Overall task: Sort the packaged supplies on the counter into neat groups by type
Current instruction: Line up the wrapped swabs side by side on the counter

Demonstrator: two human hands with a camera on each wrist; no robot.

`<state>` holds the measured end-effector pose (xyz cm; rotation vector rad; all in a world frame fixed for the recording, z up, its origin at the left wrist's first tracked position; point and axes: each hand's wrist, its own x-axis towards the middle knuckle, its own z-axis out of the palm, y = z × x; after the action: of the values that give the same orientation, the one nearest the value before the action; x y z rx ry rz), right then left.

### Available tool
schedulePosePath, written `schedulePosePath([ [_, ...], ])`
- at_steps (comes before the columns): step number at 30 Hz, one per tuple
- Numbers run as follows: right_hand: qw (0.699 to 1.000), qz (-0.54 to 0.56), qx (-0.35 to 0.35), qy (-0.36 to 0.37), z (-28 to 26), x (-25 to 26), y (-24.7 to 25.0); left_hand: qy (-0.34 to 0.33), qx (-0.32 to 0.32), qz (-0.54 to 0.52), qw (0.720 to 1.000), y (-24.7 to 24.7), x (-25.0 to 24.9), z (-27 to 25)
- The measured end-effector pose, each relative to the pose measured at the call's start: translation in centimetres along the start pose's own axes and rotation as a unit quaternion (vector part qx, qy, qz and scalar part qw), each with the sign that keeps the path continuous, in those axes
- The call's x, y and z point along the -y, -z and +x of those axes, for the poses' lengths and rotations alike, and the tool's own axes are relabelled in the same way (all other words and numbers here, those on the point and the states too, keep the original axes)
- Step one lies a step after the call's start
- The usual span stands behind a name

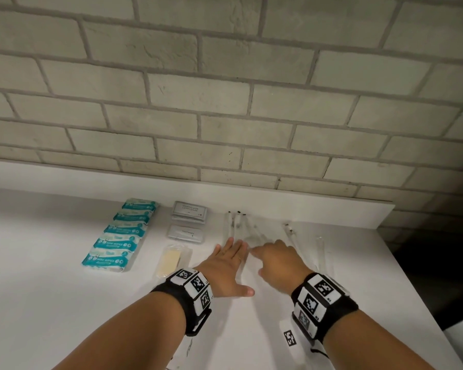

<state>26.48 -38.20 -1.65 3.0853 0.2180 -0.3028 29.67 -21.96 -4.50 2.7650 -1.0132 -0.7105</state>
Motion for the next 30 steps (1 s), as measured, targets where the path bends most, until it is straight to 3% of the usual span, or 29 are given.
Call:
schedulePosePath([
  [3,0.986,0.167,0.005,-0.02,-0.3,0.2,0.2,-0.003,0.0,-0.007,1.0,0.0,0.0,0.0],
  [5,0.952,0.307,0.015,-0.003,-0.5,0.5,0.4,-0.006,-0.003,-0.02,1.0,-0.1,0.2,0.2],
  [7,0.934,0.357,0.007,0.009,-0.3,0.4,0.3,-0.008,-0.005,-0.03,0.999,-0.1,0.3,0.3],
  [9,0.948,0.312,-0.058,-0.026,0.3,-0.7,0.3,-0.02,-0.005,-0.025,0.999,-0.2,0.4,0.3],
  [11,0.96,0.224,-0.111,-0.13,0.9,-2.7,0.4,-0.032,-0.005,-0.009,0.999,-0.4,0.3,0.6],
  [13,0.954,0.164,-0.071,-0.242,1.0,-4.8,0.5,-0.03,-0.002,0.012,0.999,-0.5,0.3,1.0],
  [15,0.944,0.136,0.004,-0.301,0.9,-5.8,0.4,-0.022,-0.002,0.018,1.0,-0.6,0.4,1.3],
  [17,0.942,0.149,0.022,-0.3,1.2,-6.2,0.1,-0.02,-0.008,0.015,1.0,-0.6,0.4,1.4],
  [24,0.94,0.206,-0.02,-0.27,3.7,-5.8,2.9,-0.017,-0.007,0.012,1.0,-0.6,0.2,1.2],
  [30,0.938,0.223,-0.011,-0.266,4.3,-4.4,1.6,-0.015,-0.007,0.008,1.0,-0.6,0.3,1.3],
])
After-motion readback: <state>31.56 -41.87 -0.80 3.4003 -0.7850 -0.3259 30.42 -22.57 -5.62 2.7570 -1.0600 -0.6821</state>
